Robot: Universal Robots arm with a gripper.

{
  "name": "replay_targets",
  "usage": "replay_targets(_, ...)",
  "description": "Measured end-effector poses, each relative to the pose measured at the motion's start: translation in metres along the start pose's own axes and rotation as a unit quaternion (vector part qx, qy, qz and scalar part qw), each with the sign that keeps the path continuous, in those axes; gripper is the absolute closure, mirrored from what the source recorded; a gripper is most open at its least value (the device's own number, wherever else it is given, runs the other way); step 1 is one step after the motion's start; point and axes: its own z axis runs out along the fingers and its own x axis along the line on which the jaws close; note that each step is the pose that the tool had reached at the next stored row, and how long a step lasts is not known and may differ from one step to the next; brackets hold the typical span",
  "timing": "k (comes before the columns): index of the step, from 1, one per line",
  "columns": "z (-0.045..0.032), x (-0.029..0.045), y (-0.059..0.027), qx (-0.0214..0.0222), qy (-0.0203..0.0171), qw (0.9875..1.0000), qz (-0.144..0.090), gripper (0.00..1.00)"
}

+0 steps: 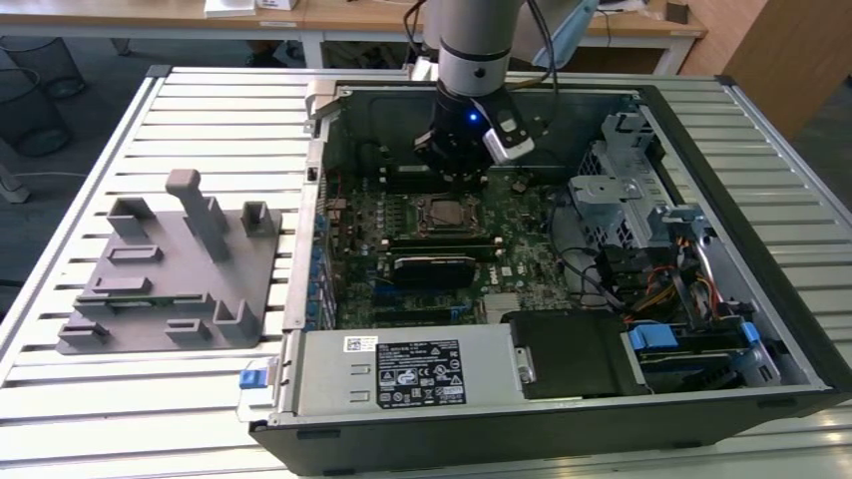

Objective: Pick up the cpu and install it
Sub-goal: 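Install the first cpu locking lever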

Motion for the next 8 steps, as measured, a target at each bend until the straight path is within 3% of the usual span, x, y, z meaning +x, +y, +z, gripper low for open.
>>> replay_targets(8,0.0037,-0.0004,-0.0002,0.0069,0.0017,1.0000,0.000,0.89)
